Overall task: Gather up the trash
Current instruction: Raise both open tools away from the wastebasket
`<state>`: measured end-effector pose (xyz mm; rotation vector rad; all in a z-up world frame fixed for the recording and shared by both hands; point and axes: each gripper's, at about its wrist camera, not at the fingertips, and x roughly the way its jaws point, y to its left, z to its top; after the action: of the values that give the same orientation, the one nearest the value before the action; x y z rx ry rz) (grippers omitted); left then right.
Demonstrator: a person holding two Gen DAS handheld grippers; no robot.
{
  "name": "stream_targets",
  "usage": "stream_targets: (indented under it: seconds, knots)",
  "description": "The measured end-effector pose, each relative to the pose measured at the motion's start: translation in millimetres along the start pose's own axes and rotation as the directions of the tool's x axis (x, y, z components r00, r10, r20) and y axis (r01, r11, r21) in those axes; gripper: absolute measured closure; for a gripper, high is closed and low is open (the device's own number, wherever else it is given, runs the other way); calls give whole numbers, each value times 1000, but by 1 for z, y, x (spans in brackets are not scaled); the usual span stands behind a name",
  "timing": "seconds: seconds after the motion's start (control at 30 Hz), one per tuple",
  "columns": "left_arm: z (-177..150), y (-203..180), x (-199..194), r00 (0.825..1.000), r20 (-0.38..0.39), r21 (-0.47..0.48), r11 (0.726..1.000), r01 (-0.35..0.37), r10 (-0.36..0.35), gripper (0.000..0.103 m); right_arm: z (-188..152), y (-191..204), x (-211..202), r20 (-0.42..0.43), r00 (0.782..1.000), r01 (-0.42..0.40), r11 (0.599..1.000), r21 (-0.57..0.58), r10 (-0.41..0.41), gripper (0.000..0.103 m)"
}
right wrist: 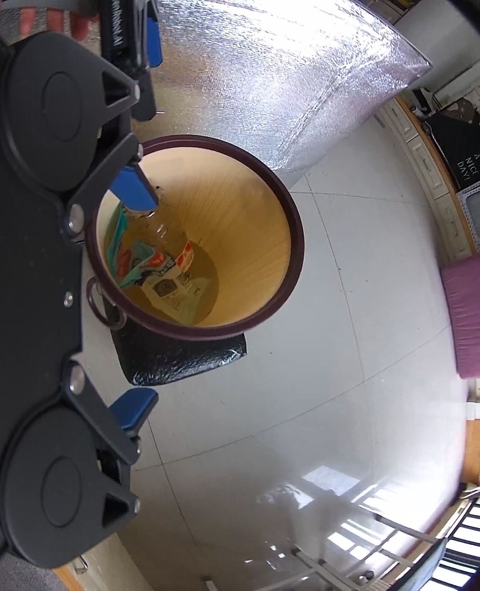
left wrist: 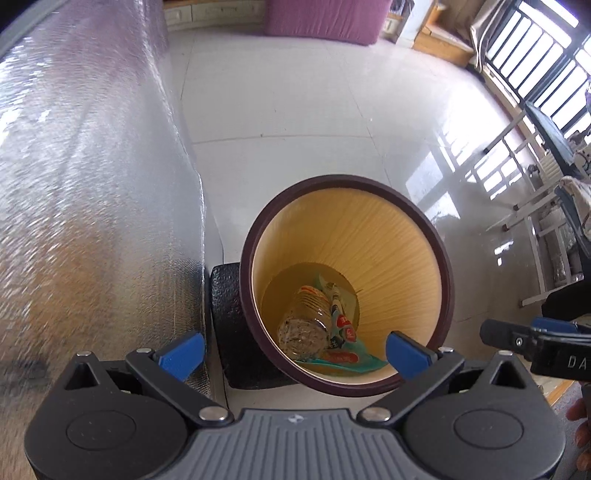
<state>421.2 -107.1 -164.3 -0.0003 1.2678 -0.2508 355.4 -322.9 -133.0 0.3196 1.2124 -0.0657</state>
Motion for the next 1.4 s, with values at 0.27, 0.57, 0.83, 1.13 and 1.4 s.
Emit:
stream_targets:
  seconds: [0.27, 0.57, 0.83, 1.13, 1.4]
  knots:
    - [-27, -4, -31, 996, 93, 9, 1000, 5, -6, 0, -23, -3, -26, 87, 996, 9, 998, -61, -4, 0]
    - [-59, -18, -85, 968, 249, 47, 999, 20, -31, 0, -53, -1, -70, 217, 976, 7, 996, -94, 14, 0]
    - [-89, -21, -146, 926, 373, 61, 998, 27, -48, 0, -83, 1, -121, 328, 944, 8, 994, -106, 27, 0]
    - [-121, -14, -202, 874, 481, 53, 998, 42, -63, 0, -111, 21, -174, 437, 897, 0, 988, -152, 67, 0]
    - [-147, 8, -236, 819, 572, 17, 999, 40, -42, 0, -130, 55, -205, 509, 853, -2, 975, -220, 116, 0]
